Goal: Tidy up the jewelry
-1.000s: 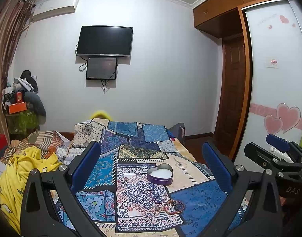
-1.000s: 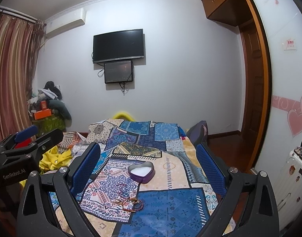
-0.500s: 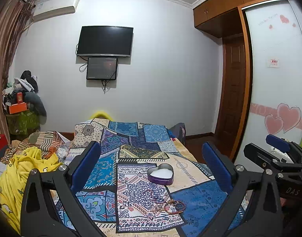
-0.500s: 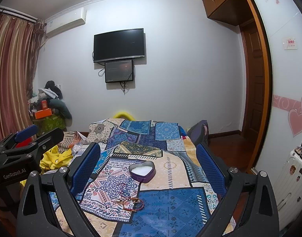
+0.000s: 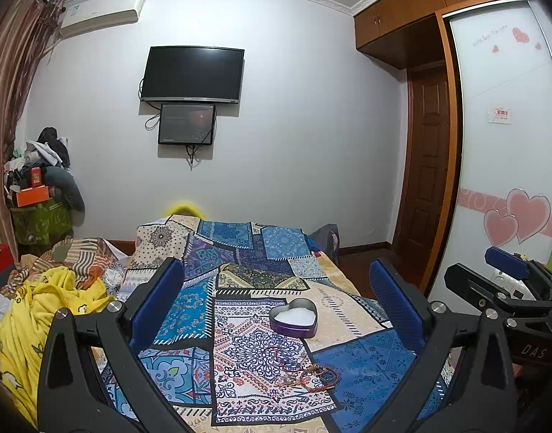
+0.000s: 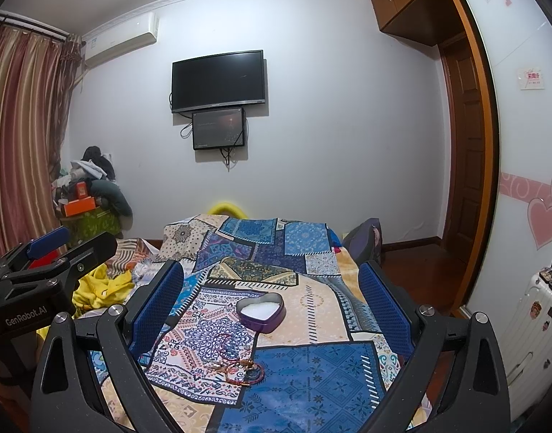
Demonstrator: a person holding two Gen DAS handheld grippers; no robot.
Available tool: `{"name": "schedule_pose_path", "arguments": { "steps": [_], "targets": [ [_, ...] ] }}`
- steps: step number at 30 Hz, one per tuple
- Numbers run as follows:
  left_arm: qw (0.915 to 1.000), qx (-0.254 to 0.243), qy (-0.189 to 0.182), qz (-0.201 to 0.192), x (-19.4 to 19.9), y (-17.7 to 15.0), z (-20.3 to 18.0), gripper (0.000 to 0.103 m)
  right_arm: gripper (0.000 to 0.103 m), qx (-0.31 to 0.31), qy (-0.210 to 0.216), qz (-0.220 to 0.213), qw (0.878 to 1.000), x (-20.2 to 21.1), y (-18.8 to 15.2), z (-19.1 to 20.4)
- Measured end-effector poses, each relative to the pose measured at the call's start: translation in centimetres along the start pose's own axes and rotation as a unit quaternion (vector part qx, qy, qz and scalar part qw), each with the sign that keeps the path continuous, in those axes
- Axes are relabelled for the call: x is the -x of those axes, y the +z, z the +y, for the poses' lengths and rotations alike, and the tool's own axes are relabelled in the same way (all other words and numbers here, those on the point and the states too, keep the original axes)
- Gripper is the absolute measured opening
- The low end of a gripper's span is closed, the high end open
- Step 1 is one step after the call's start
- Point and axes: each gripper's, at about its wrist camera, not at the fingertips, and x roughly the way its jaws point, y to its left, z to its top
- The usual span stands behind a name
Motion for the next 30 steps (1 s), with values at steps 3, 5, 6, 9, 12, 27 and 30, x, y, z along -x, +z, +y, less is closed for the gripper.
{"name": "schedule_pose_path", "arguments": {
  "steps": [3,5,6,9,12,27,30],
  "targets": [
    [1.0,0.001,0.0,0.001,0.0,0.1,0.1,0.103,0.097,0.0,0.0,0.0,1.0,0.0,0.0,0.0],
    [1.0,0.001,0.0,0.001,-0.1,0.1,0.1,0.103,0.097,0.0,0.0,0.0,1.0,0.0,0.0,0.0],
    [1.0,0.001,0.0,0.001,-0.1,0.1,0.1,0.103,0.097,0.0,0.0,0.0,1.0,0.0,0.0,0.0],
    [1.0,0.001,0.0,0.002,-0.1,0.1,0.1,0.103,0.097,0.0,0.0,0.001,1.0,0.0,-0.1,0.1],
    [1.0,0.003,0.0,0.003,-0.3,0.1,0.1,0.103,0.097,0.001,0.001,0.004,1.0,-0.2,-0.3,0.3],
    [0.9969,0.009,0.024,0.074,-4.8,-1.6,1.3,0.103,0.097,0.004,-0.011,0.082,0.997,-4.3,-2.2,-1.0],
    [0.9936,0.021,0.027,0.108,-6.6,-2.7,2.1,0.103,0.097,-0.003,-0.005,0.117,0.993,-5.9,-3.0,-1.7]
  ]
}}
